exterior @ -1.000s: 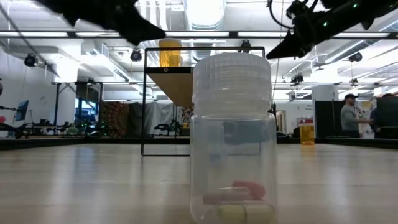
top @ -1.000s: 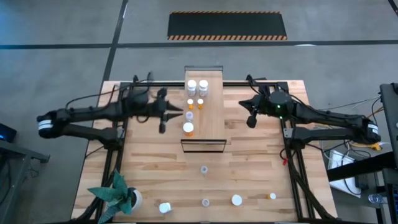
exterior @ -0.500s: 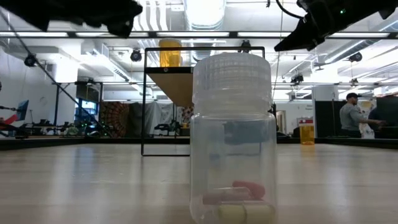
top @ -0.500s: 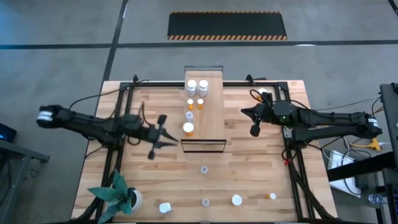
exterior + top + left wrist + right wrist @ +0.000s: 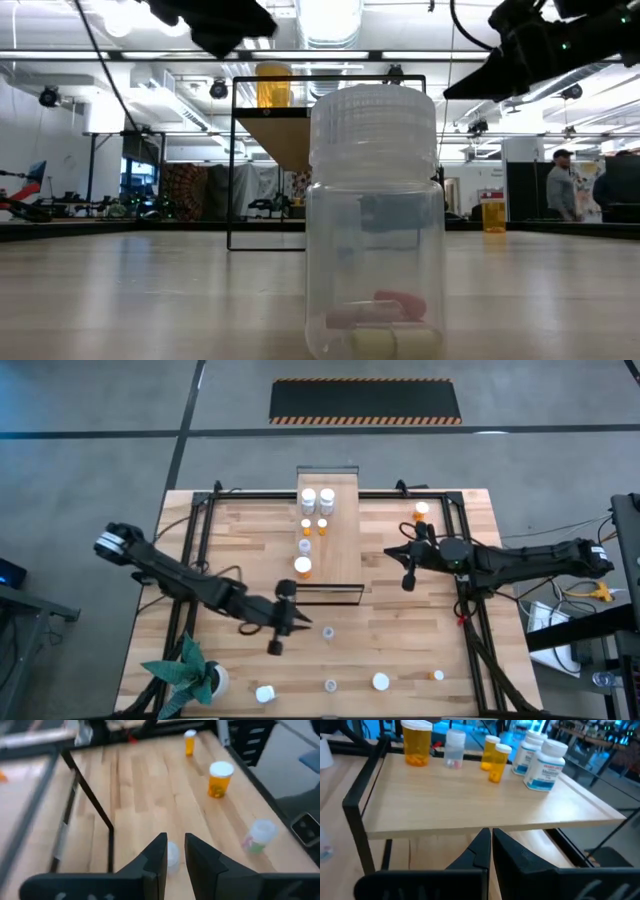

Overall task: Pick and place medicine bottles onto shelf by color
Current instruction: Put the top transparent pill bottle aligned with the other transparent pill bottle on the shelf

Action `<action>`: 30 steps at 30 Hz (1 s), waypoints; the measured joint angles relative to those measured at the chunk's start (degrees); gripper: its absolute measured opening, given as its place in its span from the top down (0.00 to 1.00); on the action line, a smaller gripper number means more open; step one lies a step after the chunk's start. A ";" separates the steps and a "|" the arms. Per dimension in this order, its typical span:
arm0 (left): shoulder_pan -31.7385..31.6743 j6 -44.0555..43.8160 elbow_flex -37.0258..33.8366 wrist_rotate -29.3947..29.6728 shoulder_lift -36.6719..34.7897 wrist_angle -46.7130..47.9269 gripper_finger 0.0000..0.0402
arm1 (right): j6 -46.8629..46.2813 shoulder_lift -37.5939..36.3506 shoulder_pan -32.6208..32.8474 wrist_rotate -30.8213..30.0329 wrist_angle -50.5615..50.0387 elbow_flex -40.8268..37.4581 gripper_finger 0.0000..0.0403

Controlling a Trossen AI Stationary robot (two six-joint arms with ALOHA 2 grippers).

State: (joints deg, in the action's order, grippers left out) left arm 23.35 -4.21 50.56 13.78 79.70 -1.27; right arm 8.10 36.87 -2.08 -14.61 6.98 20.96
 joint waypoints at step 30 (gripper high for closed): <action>-0.41 -8.92 11.76 4.56 22.19 3.39 0.41 | 1.86 -0.34 0.34 4.15 10.06 -5.41 0.98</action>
State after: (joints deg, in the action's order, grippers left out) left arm 22.94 -13.13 62.33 18.34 101.89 2.12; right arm 9.96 36.53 -1.74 -10.46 17.04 15.55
